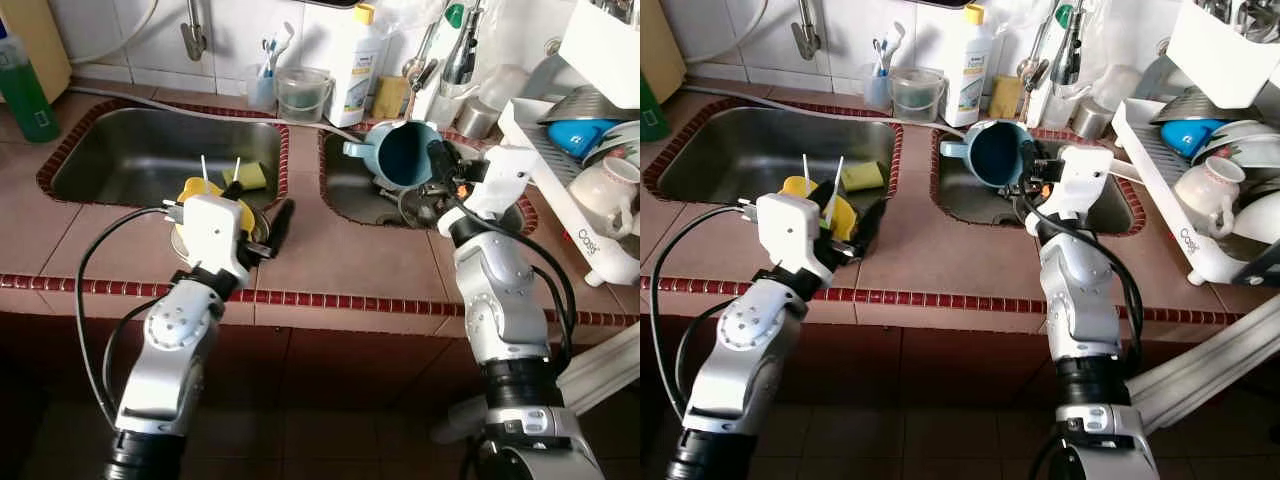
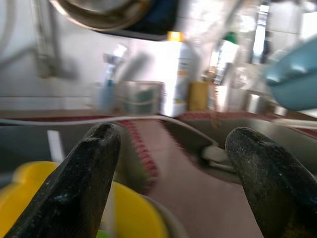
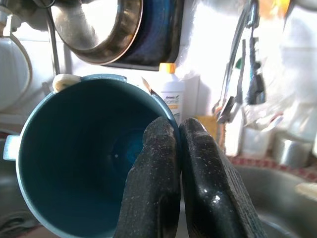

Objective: Kitchen organization

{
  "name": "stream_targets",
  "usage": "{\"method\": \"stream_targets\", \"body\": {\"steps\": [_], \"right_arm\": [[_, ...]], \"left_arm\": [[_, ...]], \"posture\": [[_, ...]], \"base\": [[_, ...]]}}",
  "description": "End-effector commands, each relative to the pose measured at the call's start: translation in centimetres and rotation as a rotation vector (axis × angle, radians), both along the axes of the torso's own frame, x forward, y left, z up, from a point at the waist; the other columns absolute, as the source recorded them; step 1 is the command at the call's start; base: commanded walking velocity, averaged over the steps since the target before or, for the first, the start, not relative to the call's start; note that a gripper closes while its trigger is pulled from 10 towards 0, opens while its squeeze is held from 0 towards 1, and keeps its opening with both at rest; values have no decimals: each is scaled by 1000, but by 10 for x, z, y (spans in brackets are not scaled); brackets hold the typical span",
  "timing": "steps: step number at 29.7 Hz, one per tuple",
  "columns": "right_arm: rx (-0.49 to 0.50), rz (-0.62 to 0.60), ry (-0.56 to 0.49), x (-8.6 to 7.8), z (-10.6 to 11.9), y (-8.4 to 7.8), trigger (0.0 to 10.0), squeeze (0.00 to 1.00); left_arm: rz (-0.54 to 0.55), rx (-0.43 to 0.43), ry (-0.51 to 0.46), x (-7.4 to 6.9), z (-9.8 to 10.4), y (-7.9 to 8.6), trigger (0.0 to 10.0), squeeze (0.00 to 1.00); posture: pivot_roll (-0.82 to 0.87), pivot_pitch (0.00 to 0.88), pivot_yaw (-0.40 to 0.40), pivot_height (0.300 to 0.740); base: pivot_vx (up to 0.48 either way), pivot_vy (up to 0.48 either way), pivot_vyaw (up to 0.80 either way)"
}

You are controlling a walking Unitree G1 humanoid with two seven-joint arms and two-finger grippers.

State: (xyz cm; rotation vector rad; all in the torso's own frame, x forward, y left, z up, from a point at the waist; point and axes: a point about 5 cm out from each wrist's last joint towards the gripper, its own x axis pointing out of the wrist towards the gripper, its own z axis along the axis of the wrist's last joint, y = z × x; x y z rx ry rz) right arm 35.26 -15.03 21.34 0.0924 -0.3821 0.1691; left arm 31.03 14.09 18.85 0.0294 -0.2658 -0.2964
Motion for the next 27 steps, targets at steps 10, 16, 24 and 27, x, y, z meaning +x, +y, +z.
{"method": "stream_targets", "body": {"steps": [10,16,24,27], "right_arm": [[-88,-74,-95,-12,8,-4,10000,0],[-114,-92,-117,-14,9,-4,10000,0],[-152,-141,-157,-18,12,-9,10000,0],[-172,-145,-157,-19,9,-7,10000,0]], "left_arm": [[76,-71,10,13,9,7,10000,0],[102,-64,-2,15,14,14,10000,0],[140,-58,-20,13,14,18,10000,0],[141,-89,13,13,10,17,10000,0]], "posture": [[-140,31,-95,740],[-139,37,-95,740],[-140,41,-99,740],[-140,43,-99,740]], "base": [[0,0,0],[0,0,0],[0,0,0],[0,0,0]]}}
